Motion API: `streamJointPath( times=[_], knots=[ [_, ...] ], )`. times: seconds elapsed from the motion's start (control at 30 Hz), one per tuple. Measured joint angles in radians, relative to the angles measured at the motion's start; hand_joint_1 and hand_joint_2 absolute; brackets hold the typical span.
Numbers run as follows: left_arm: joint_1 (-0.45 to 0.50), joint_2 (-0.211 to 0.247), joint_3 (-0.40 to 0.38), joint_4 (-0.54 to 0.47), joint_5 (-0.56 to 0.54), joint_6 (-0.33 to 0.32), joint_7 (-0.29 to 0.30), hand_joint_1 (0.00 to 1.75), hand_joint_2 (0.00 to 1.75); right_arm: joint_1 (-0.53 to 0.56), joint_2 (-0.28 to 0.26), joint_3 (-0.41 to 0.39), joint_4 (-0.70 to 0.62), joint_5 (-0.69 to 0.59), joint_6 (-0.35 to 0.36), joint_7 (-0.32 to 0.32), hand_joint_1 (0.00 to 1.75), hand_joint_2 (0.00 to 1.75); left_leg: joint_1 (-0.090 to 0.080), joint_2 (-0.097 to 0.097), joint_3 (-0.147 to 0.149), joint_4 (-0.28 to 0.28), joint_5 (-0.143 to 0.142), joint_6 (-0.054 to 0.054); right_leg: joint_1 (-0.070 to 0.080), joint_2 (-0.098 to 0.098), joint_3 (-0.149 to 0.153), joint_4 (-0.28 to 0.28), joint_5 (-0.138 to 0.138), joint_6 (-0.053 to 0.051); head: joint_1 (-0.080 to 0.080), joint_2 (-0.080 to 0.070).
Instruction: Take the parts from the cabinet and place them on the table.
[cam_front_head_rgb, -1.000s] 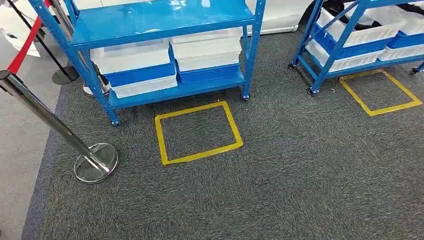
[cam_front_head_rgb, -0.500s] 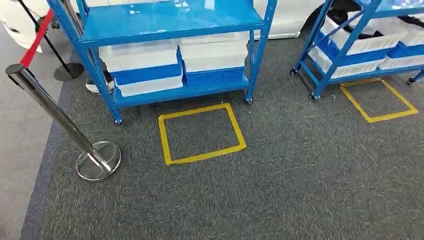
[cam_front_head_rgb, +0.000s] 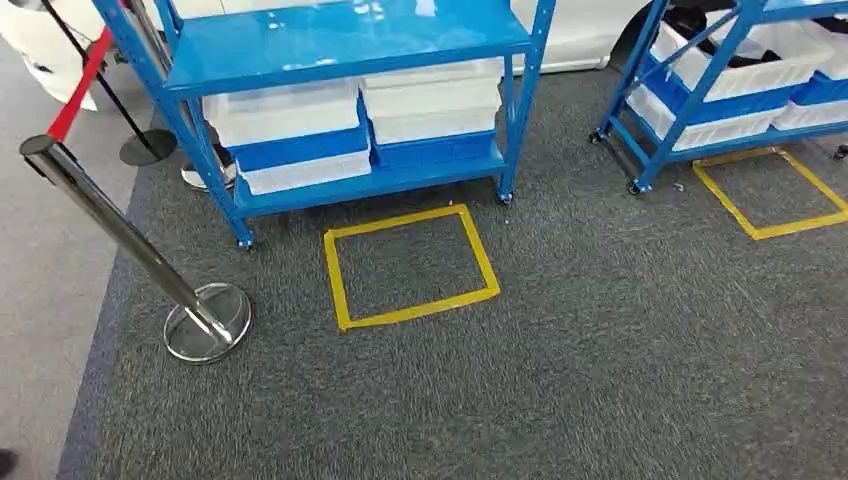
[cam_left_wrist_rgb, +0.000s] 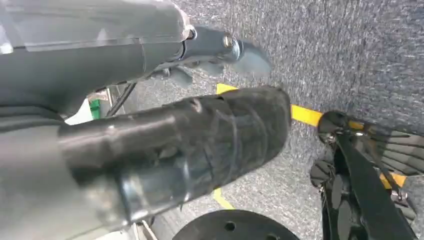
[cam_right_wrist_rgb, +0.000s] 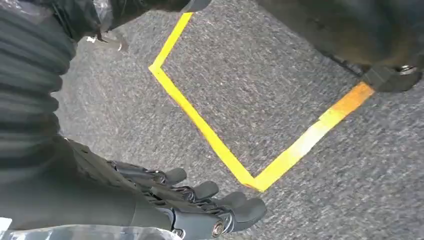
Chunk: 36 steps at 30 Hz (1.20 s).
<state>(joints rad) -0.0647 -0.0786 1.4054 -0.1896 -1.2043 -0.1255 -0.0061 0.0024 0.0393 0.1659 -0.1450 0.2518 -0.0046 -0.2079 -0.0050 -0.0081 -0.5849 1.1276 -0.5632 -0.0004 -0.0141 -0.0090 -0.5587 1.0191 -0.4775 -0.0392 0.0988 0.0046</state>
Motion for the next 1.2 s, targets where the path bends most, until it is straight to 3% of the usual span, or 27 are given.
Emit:
streamJointPath(
  times=[0.07, 0.1, 0.13, 0.17, 0.23, 0.27, 0.3, 0.37, 0.4, 0.43, 0.47, 0.53, 0.73, 0.87, 0.9, 0.93, 1.0, 1.03, 1.07, 1.1, 1.13, 1.2],
  knots=[
    [0.000, 0.001, 0.000, 0.000, 0.000, 0.001, 0.000, 0.00, 0.00, 0.001, 0.002, 0.000, 0.000, 0.000, 0.000, 0.000, 0.00, 1.75, 0.011, 0.001, -0.067, 0.142, -0.062, -0.014, 0.000, -0.003, -0.002, 0.002, 0.000, 0.000, 0.000, 0.000],
    [0.000, 0.002, 0.000, 0.000, 0.000, 0.001, 0.000, 0.00, 0.00, 0.001, 0.002, 0.000, 0.000, 0.000, 0.000, 0.000, 0.00, 1.75, 0.015, 0.001, -0.085, 0.178, -0.068, -0.019, -0.001, -0.005, -0.002, 0.002, -0.001, 0.001, 0.000, 0.000],
    [0.000, 0.003, 0.000, 0.000, 0.000, 0.001, 0.000, 0.00, 0.00, 0.001, 0.002, 0.000, 0.000, 0.000, 0.000, 0.000, 0.00, 1.75, 0.020, 0.002, -0.079, 0.167, -0.046, -0.024, -0.003, -0.005, -0.002, 0.004, -0.003, 0.003, 0.000, 0.000],
    [0.001, 0.003, 0.000, 0.000, 0.000, 0.001, 0.000, 0.00, 0.00, 0.001, 0.002, 0.000, 0.000, 0.000, 0.000, 0.000, 0.00, 1.75, 0.024, 0.003, -0.052, 0.112, -0.006, -0.027, -0.006, -0.005, -0.001, 0.006, -0.004, 0.005, 0.000, 0.000],
    [0.003, 0.003, 0.000, 0.000, 0.000, 0.001, 0.000, 0.00, 0.00, 0.001, 0.002, 0.000, 0.000, 0.000, 0.000, 0.000, 0.00, 1.75, 0.030, 0.008, 0.037, -0.067, 0.084, -0.032, -0.011, -0.005, 0.004, 0.011, -0.010, 0.015, 0.000, 0.000],
    [0.003, 0.003, 0.000, 0.000, 0.000, 0.001, 0.000, 0.00, 0.00, 0.001, 0.002, 0.000, 0.000, 0.000, 0.000, 0.000, 0.00, 1.75, 0.027, 0.011, 0.056, -0.110, 0.073, -0.032, -0.008, -0.006, 0.004, 0.013, -0.012, 0.023, 0.000, 0.000],
    [0.002, 0.003, 0.000, 0.000, 0.000, 0.001, 0.000, 0.00, 0.00, 0.000, 0.002, 0.000, 0.000, 0.000, 0.000, 0.000, 0.00, 1.75, 0.021, 0.005, 0.053, -0.117, 0.078, -0.018, -0.006, -0.006, 0.001, 0.017, -0.014, 0.032, 0.001, 0.000],
    [0.002, 0.004, 0.000, 0.000, 0.000, 0.001, 0.000, 0.00, 0.00, -0.001, 0.002, 0.000, 0.000, 0.000, 0.000, 0.000, 0.00, 1.75, 0.016, 0.004, 0.050, -0.117, 0.080, -0.007, -0.005, -0.007, 0.003, 0.008, -0.007, 0.044, 0.001, 0.000],
    [0.002, 0.004, 0.000, 0.000, 0.000, 0.001, 0.000, 0.00, 0.00, -0.001, 0.001, 0.000, 0.000, 0.000, 0.000, 0.000, 0.00, 1.75, 0.022, 0.003, 0.055, -0.125, 0.085, -0.008, -0.003, -0.006, 0.003, 0.013, -0.015, 0.029, 0.000, 0.000],
    [0.002, 0.004, 0.000, 0.000, 0.000, 0.001, 0.000, 0.00, 0.00, -0.001, 0.001, 0.000, 0.000, 0.000, -0.001, 0.000, 0.00, 1.75, 0.020, 0.003, 0.055, -0.125, 0.085, -0.008, -0.003, -0.005, 0.002, 0.011, -0.005, 0.002, 0.001, 0.000],
    [0.002, 0.004, 0.000, 0.000, 0.000, 0.001, 0.000, 0.00, 0.00, -0.001, 0.001, 0.000, 0.000, 0.000, -0.001, 0.000, 0.00, 1.75, 0.018, 0.003, 0.054, -0.125, 0.085, -0.007, -0.003, -0.005, 0.003, 0.009, -0.006, -0.003, 0.001, 0.000],
    [0.002, 0.004, 0.000, 0.000, 0.000, 0.001, 0.000, 0.00, 0.00, -0.001, 0.001, 0.000, 0.000, 0.000, -0.001, 0.000, 0.00, 1.75, 0.016, 0.003, 0.055, -0.124, 0.084, -0.002, -0.005, -0.005, 0.005, 0.004, -0.005, 0.000, 0.001, 0.000],
    [0.001, 0.006, 0.000, 0.000, 0.000, 0.001, 0.000, 0.00, 0.00, -0.001, 0.001, 0.000, 0.000, 0.000, -0.001, 0.000, 0.00, 1.75, 0.003, 0.004, 0.052, -0.117, 0.081, 0.019, -0.019, -0.005, 0.012, -0.010, 0.003, 0.055, 0.001, 0.000],
    [0.002, 0.006, 0.000, 0.000, 0.000, 0.001, 0.000, 0.00, 0.00, -0.001, 0.001, 0.000, 0.000, 0.000, 0.000, 0.000, 0.00, 1.75, -0.002, 0.004, 0.046, -0.114, 0.080, 0.033, -0.022, -0.007, 0.015, -0.015, 0.006, 0.078, 0.001, 0.000],
    [0.001, 0.006, 0.000, 0.000, 0.000, 0.001, 0.000, 0.00, 0.00, -0.001, 0.001, 0.000, 0.000, 0.000, 0.000, 0.000, 0.00, 1.75, 0.007, 0.003, 0.056, -0.126, 0.088, 0.043, -0.022, -0.006, 0.015, -0.012, 0.000, 0.083, 0.001, 0.000],
    [0.000, 0.006, 0.000, 0.000, 0.000, 0.001, 0.000, 0.00, 0.00, -0.001, 0.001, 0.000, 0.000, 0.000, 0.000, 0.000, 0.00, 1.75, 0.008, 0.005, 0.057, -0.131, 0.092, 0.049, -0.023, -0.002, 0.008, 0.015, -0.021, 0.079, 0.002, 0.000],
    [0.000, 0.006, 0.000, 0.000, 0.000, 0.001, 0.000, 0.00, 0.00, -0.001, 0.001, 0.000, 0.000, 0.000, 0.000, 0.000, 0.00, 1.75, 0.007, 0.007, 0.052, -0.131, 0.095, 0.055, -0.018, 0.000, -0.059, 0.158, -0.108, 0.071, 0.001, 0.000],
    [0.001, 0.006, 0.000, 0.000, 0.000, 0.001, 0.000, 0.00, 0.00, 0.000, 0.001, 0.000, 0.000, 0.000, 0.000, 0.000, 0.00, 1.75, 0.004, 0.007, 0.051, -0.130, 0.095, 0.055, -0.016, 0.002, -0.097, 0.239, -0.141, 0.070, 0.001, 0.000],
    [0.001, 0.006, 0.000, 0.000, 0.000, 0.001, 0.000, 0.00, 0.00, 0.000, 0.001, 0.000, 0.000, 0.000, 0.000, 0.000, 0.00, 1.75, 0.001, 0.006, 0.050, -0.130, 0.095, 0.055, -0.015, 0.003, -0.127, 0.300, -0.156, 0.067, 0.001, 0.000],
    [0.001, 0.006, 0.000, 0.000, 0.000, 0.001, 0.000, 0.00, 0.00, 0.001, 0.001, 0.000, 0.000, 0.000, 0.000, 0.000, 0.00, 1.75, 0.000, 0.005, 0.051, -0.129, 0.094, 0.055, -0.014, 0.004, -0.135, 0.311, -0.145, 0.064, 0.001, 0.000],
    [0.001, 0.006, 0.000, 0.000, 0.000, 0.001, 0.000, 0.00, 0.00, 0.002, 0.001, 0.000, 0.000, 0.000, -0.001, 0.000, 0.00, 1.75, -0.001, 0.002, 0.053, -0.128, 0.093, 0.054, -0.013, 0.004, -0.118, 0.273, -0.111, 0.060, 0.001, 0.000],
    [0.001, 0.006, 0.000, 0.000, 0.000, 0.001, 0.000, 0.00, 0.00, 0.001, 0.001, 0.000, 0.001, 0.000, 0.000, 0.000, 0.00, 1.75, -0.001, -0.001, 0.056, -0.122, 0.088, 0.048, -0.009, 0.005, -0.034, 0.098, -0.017, 0.046, 0.001, 0.000]
  ],
)
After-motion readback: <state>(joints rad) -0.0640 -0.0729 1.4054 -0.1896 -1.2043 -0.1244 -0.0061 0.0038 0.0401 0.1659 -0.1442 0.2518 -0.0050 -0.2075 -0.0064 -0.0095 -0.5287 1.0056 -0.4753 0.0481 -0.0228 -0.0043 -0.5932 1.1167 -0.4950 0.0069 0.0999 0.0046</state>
